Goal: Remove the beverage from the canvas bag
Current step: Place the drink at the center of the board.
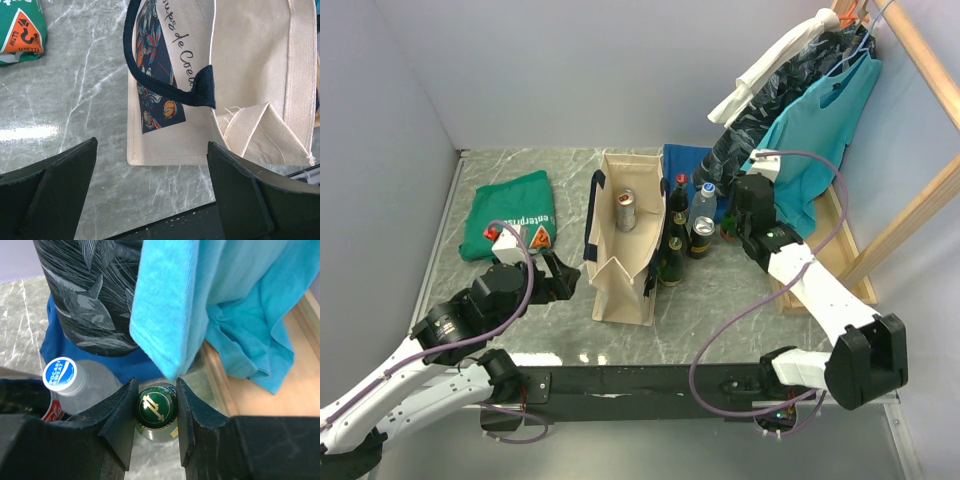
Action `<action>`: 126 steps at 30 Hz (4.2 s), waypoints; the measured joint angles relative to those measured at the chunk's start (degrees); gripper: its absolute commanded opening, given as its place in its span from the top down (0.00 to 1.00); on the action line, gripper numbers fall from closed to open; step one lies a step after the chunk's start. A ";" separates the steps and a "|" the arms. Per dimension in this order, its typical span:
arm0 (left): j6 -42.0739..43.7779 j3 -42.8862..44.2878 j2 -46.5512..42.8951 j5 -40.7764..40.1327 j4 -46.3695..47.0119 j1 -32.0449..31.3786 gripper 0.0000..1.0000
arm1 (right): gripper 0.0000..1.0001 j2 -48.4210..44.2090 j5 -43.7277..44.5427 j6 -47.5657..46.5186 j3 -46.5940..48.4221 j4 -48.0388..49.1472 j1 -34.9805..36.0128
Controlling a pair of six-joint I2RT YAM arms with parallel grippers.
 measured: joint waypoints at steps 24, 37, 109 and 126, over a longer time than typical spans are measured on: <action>0.02 0.00 1.33 0.00 -0.55 0.00 0.04 | 1.00 9.73 1.73 0.04 -3.74 15.06 -0.09; 0.02 0.00 1.07 0.00 -0.72 0.00 0.04 | 1.00 11.54 1.66 0.39 -3.72 15.12 -0.09; 0.02 0.00 0.92 -0.39 -1.03 0.00 0.04 | 0.48 6.45 2.34 2.54 0.59 13.38 0.39; 0.00 0.00 -0.90 -0.39 -0.96 0.00 0.04 | 0.34 -2.36 2.73 -0.04 10.47 -2.86 2.82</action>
